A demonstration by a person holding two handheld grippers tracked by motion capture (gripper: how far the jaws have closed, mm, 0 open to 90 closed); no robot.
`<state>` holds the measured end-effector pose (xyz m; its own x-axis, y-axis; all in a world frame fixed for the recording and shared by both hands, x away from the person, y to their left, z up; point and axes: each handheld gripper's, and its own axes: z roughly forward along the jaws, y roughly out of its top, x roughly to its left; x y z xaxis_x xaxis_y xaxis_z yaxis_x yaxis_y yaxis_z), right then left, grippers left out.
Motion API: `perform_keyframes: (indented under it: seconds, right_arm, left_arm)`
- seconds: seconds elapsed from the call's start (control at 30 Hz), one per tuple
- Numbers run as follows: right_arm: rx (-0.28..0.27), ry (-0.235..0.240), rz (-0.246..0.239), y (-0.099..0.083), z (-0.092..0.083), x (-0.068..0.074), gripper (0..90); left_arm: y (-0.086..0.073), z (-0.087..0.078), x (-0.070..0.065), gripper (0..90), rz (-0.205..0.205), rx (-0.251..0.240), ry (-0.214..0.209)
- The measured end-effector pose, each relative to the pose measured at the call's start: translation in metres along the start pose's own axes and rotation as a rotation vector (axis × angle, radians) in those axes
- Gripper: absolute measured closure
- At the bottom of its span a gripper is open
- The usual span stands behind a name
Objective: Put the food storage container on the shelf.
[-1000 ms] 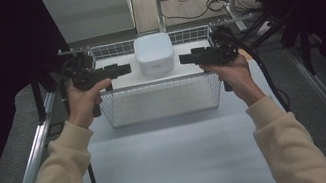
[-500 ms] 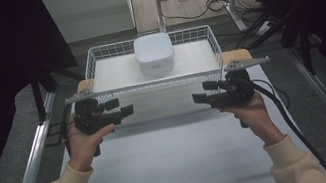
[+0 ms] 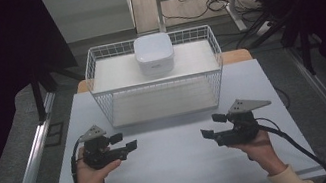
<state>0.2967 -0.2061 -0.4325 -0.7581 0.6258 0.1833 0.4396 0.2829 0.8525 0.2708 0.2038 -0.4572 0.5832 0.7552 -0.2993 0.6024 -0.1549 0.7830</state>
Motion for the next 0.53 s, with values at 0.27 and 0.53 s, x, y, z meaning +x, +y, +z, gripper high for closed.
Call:
perform_keyframes:
  seconds: [0.27,0.53]
  right_arm:
    - [0.103,0.002,-0.01,-0.032,0.02,0.001,25.9]
    - [0.057,-0.027,-0.021,-0.03,0.015,-0.002,23.5]
  left_arm:
    - [-0.02,0.008,0.003,30.2,-0.007,0.047,0.025]
    - [-0.02,0.008,0.005,29.8,-0.002,0.048,0.029]
